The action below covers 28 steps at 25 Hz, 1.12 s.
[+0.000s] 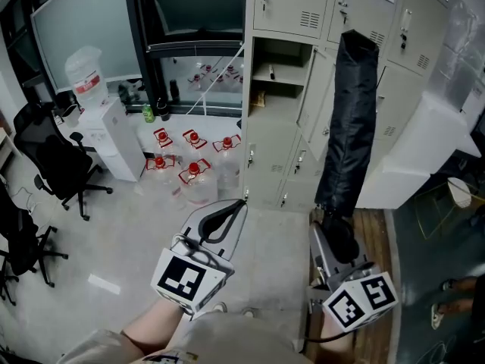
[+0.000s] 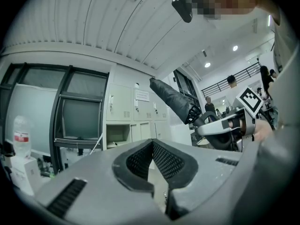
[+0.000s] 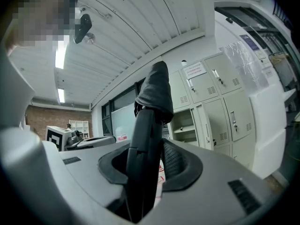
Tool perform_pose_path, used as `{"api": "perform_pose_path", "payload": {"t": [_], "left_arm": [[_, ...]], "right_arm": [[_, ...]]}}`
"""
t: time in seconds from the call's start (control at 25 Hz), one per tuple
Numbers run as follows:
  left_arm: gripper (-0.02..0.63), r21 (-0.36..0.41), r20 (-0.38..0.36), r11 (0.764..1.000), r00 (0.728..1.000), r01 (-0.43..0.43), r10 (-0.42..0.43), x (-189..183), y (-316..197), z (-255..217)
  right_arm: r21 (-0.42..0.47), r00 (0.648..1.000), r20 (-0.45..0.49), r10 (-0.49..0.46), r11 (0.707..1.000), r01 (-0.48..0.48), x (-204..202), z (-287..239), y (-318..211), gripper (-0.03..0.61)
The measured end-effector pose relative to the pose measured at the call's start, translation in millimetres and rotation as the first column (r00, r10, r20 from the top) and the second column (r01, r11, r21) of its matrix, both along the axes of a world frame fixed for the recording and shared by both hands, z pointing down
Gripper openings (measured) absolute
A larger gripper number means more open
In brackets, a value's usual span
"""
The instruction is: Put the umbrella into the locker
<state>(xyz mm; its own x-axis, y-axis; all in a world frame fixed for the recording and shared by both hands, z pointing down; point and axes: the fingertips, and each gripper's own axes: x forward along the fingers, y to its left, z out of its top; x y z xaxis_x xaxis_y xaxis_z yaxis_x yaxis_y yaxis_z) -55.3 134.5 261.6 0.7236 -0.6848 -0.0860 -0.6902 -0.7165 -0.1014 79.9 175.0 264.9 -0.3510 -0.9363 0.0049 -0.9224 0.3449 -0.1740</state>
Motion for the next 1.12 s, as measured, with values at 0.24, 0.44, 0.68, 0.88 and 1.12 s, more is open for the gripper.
{"api": "perform_pose_path", "payload": {"t": [0.24, 0.44, 0.68, 0.88, 1.12], "left_arm": [[0.008, -0.003, 0.004, 1.000, 1.000, 0.020, -0.020, 22.1, -4.4, 5.5], [0.008, 0.006, 0.017, 1.000, 1.000, 0.018, -0.019, 34.1, -4.8, 10.1], [0.008, 0.021, 0.028, 0.999, 0.999, 0.024, -0.024, 44.7, -9.8, 11.4], [0.008, 0.027, 0.012, 0.999, 1.000, 0.024, -0.024, 46.5, -20.7, 21.2], [0.008, 0.021, 0.022, 1.000, 1.000, 0.009, -0.009, 47.4, -47.2, 43.2]], "right_arm": [[-0.033, 1.000, -0.006, -0.004, 0.999, 0.003, 24.5, 12.2, -9.9, 0.137], [-0.052, 1.000, -0.006, -0.010, 0.999, 0.010, 34.8, 21.6, -17.0, 0.137], [-0.050, 1.000, -0.015, -0.026, 0.998, 0.026, 40.2, 26.6, -22.7, 0.137], [-0.033, 0.999, -0.020, -0.027, 0.999, 0.026, 42.4, 33.3, -34.3, 0.137], [-0.033, 0.999, -0.029, -0.017, 0.999, 0.016, 40.8, 49.6, -59.2, 0.137]]}}
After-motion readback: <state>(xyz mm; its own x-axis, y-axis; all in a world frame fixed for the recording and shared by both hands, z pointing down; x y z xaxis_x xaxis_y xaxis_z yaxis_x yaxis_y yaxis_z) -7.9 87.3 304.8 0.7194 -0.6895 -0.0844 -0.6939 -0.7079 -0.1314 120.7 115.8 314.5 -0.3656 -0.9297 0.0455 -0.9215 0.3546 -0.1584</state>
